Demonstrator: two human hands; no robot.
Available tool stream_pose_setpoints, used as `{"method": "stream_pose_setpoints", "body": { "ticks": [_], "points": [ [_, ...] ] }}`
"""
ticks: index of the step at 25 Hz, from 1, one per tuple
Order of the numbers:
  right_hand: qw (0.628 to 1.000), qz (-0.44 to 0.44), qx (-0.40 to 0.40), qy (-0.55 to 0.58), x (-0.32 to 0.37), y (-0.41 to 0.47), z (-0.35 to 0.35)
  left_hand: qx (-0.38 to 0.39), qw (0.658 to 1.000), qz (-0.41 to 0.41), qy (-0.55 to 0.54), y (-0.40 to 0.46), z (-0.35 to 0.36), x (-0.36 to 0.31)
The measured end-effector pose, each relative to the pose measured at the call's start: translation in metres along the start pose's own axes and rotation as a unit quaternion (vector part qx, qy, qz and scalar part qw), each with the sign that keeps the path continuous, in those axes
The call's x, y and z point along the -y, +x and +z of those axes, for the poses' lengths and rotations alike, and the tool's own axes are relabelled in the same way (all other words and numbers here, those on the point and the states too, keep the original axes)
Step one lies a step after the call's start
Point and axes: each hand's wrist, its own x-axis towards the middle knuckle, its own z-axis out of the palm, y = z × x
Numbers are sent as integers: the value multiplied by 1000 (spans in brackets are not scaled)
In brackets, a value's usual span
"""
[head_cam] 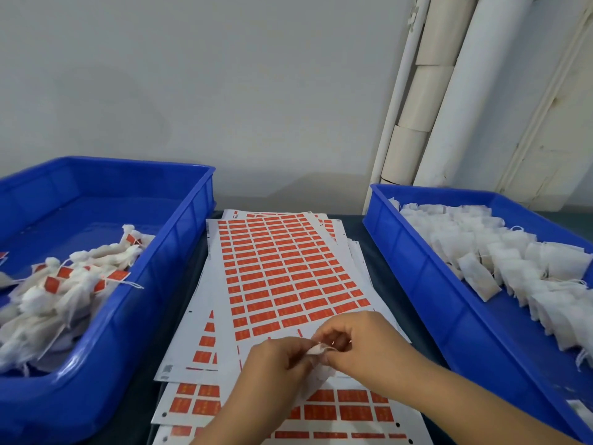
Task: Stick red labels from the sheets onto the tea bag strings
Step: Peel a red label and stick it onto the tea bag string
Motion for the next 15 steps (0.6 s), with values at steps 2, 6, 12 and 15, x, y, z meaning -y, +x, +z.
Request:
{"method": "stream_pose_setpoints", "body": {
  "ticks": [2, 6, 12, 15],
  "points": [
    [999, 2, 16, -37, -4, 1, 5, -17, 1000, -8, -1, -3, 1, 4],
    [997, 20, 48, -59, -5, 1, -3, -48, 997, -37, -37, -3, -4, 6],
    [996, 7, 49, 79, 1, 1, -21, -29, 995, -22, -97, 0, -4, 8],
    [997, -27, -22, 71, 6, 2, -18, -17, 996, 11, -84, 0, -3, 0]
  ]
}}
